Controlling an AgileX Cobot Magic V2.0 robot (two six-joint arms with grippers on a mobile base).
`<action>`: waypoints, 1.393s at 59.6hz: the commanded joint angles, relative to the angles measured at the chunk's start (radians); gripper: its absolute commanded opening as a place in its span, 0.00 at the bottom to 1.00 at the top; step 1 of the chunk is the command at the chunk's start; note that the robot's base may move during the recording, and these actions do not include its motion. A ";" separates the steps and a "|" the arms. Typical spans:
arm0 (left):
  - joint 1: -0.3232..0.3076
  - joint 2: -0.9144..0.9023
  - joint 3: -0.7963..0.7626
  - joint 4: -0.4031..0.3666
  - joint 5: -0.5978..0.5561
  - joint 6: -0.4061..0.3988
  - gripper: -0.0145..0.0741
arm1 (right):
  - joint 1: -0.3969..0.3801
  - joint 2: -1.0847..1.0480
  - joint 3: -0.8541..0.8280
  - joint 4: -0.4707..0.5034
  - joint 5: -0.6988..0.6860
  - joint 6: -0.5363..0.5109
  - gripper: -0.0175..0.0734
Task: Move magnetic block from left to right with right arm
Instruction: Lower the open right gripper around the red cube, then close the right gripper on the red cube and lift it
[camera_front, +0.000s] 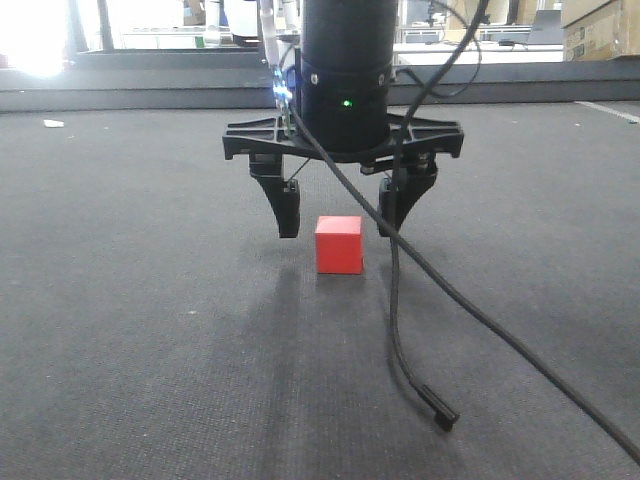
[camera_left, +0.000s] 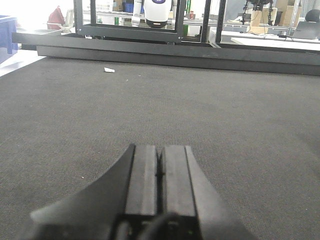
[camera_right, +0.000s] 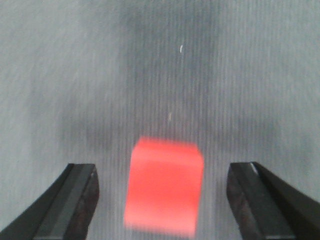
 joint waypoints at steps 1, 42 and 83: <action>-0.001 -0.013 0.010 0.000 -0.090 -0.004 0.03 | -0.012 -0.041 -0.037 -0.030 -0.058 0.004 0.88; -0.001 -0.013 0.010 0.000 -0.090 -0.004 0.03 | -0.032 -0.077 -0.141 -0.031 0.019 -0.129 0.36; -0.001 -0.013 0.010 0.000 -0.090 -0.004 0.03 | -0.336 -0.663 0.506 -0.016 -0.240 -0.470 0.36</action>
